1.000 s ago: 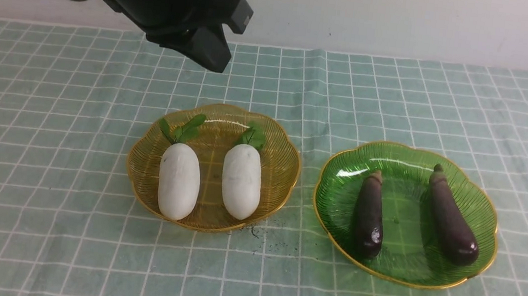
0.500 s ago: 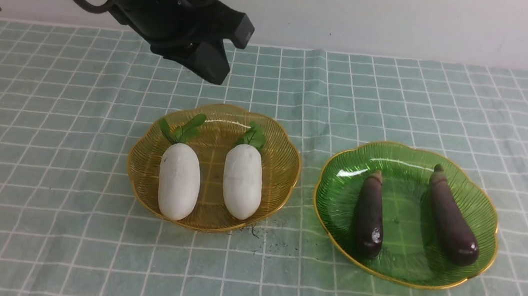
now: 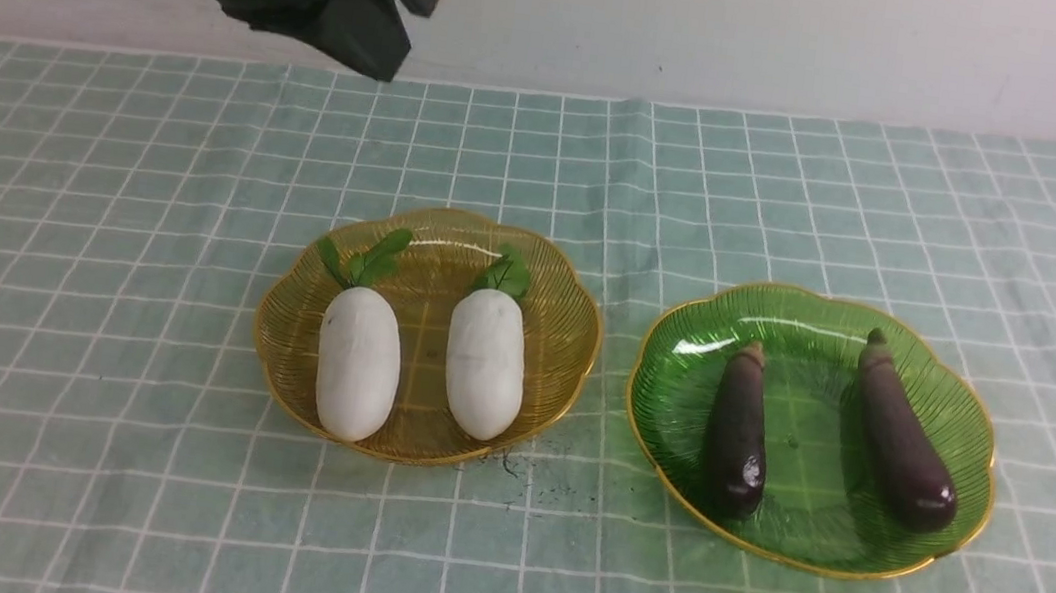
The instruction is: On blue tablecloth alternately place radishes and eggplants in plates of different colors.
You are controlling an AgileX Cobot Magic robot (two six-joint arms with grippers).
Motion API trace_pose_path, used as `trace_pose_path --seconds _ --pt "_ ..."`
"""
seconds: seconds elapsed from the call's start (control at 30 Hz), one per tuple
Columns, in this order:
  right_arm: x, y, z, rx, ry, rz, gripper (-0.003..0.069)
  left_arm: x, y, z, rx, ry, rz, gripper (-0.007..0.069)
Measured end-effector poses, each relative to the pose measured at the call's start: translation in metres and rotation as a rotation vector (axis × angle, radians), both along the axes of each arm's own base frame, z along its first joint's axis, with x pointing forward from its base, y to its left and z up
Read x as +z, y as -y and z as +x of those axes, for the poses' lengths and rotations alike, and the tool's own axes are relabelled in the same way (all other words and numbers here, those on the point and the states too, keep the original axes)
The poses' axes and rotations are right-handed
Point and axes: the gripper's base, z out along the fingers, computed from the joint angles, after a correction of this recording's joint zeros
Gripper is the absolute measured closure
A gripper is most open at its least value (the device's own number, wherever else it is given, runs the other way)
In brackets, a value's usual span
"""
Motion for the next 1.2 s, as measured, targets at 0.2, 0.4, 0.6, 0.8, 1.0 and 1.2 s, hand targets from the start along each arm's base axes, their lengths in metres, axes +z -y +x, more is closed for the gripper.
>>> trace_pose_path --seconds 0.2,0.4,0.6,0.8,1.0,1.2 --pt "-0.021 0.001 0.003 -0.031 -0.032 -0.003 0.0673 0.049 -0.021 -0.058 -0.001 0.160 -0.053 0.0632" --pt "-0.020 0.001 0.005 -0.035 0.011 -0.001 0.0673 0.075 -0.043 -0.121 -0.002 0.281 -0.096 0.0632" --pt "-0.020 0.001 0.005 -0.035 0.012 -0.001 0.0673 0.055 -0.061 -0.174 -0.004 0.279 -0.095 0.0632" --pt "-0.019 0.001 0.005 -0.035 0.014 -0.001 0.0673 -0.014 -0.083 -0.240 -0.016 0.218 -0.095 0.0632" --pt "-0.020 0.001 0.005 -0.035 0.014 -0.001 0.0673 -0.083 -0.089 -0.259 0.052 0.441 -0.287 0.0632" --pt "-0.020 0.001 0.005 -0.035 0.014 -0.001 0.0673 -0.134 -0.096 -0.248 0.187 0.737 -0.443 0.0632"
